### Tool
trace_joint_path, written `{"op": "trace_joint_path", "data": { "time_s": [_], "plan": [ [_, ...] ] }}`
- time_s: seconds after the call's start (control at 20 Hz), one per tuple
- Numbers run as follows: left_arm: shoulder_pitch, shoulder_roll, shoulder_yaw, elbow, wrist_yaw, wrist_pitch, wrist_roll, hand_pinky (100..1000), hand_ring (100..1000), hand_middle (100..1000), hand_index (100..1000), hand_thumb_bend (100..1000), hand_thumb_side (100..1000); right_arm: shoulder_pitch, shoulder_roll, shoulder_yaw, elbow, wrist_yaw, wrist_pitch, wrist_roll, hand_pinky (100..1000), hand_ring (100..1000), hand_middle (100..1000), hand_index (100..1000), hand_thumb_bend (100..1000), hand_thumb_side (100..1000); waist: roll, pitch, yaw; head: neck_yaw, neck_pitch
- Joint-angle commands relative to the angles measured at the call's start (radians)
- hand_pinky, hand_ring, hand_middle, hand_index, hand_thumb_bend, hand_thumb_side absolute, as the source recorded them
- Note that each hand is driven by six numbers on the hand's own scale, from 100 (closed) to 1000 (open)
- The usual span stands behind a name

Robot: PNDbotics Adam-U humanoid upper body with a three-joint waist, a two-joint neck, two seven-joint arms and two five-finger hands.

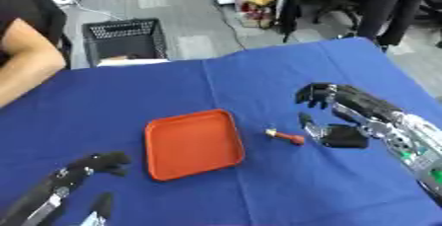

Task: Pick up objects on the table and place them in the box.

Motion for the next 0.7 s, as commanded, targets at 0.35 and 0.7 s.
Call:
{"op": "trace_joint_path", "data": {
  "time_s": [0.35,0.7],
  "plan": [
    [-0.002,-0.002,-0.004,-0.009,0.005,-0.004,-0.006,887,755,841,1000,100,731,-0.019,0.002,0.039,0.061,0.005,-0.014,0.019,625,696,812,810,100,776,0.002,-0.008,0.002,-0.008,-0.005],
    [-0.002,-0.003,-0.005,-0.009,0.006,-0.004,-0.008,888,756,842,1000,100,732,-0.054,0.014,0.062,0.151,0.018,-0.026,0.016,627,699,812,787,100,794,0.003,-0.008,0.005,-0.013,-0.009]
  ]
}}
